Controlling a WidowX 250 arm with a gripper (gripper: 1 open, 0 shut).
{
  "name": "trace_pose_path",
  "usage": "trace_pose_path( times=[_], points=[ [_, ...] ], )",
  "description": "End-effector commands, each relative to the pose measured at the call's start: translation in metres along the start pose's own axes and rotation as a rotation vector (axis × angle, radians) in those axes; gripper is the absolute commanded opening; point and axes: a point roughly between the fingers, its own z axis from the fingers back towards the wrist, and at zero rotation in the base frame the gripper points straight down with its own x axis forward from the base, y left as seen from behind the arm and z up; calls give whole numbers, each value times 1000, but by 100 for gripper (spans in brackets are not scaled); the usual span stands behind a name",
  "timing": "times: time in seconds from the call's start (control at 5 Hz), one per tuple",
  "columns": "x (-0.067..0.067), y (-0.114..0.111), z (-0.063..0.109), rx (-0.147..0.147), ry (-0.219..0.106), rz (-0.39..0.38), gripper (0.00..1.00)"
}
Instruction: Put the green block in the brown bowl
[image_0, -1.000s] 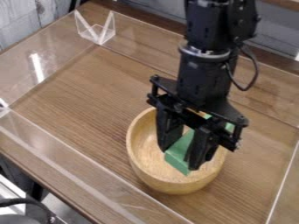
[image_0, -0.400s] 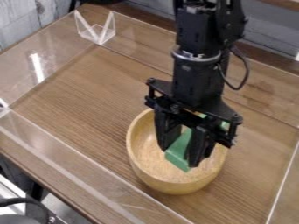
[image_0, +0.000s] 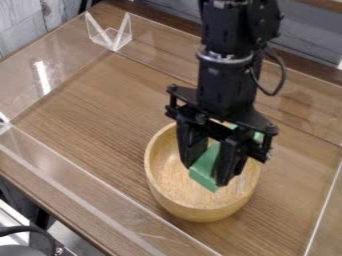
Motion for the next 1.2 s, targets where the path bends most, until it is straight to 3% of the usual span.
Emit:
trace_pose_path(
  times=[0.0, 1.0],
  points=[
    [8, -1, 22, -14, -79, 10, 0],
    [24, 4, 31, -32, -158, 56, 0]
  ],
)
